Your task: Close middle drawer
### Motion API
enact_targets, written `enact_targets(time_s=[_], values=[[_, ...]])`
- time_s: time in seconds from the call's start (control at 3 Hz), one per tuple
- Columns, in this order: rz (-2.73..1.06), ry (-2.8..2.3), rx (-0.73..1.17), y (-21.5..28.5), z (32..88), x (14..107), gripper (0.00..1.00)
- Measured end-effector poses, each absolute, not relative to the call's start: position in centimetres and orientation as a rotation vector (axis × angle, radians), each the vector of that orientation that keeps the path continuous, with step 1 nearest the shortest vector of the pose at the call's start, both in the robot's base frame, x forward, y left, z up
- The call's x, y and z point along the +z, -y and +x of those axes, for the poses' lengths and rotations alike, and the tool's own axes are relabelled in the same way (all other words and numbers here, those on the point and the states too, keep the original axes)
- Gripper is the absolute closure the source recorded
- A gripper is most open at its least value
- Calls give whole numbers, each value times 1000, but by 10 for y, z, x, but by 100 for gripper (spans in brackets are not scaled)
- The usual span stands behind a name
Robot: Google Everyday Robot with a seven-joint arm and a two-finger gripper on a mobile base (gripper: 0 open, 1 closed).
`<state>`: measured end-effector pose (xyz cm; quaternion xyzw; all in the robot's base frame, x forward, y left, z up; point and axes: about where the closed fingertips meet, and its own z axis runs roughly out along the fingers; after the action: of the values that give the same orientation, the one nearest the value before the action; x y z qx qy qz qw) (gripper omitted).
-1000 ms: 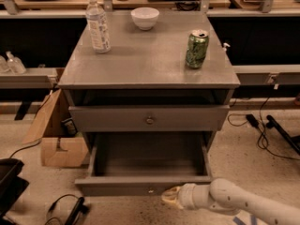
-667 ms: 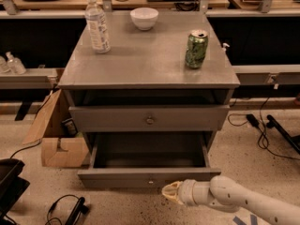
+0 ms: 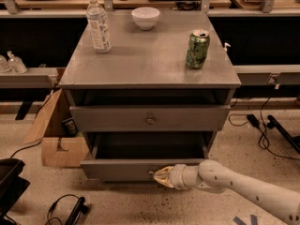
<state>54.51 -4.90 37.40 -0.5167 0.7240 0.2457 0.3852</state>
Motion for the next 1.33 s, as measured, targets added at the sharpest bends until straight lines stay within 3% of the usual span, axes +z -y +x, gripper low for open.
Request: enact_targets(time_s=[1.33], values=[[-1331, -1849, 639, 47, 574, 363, 100]])
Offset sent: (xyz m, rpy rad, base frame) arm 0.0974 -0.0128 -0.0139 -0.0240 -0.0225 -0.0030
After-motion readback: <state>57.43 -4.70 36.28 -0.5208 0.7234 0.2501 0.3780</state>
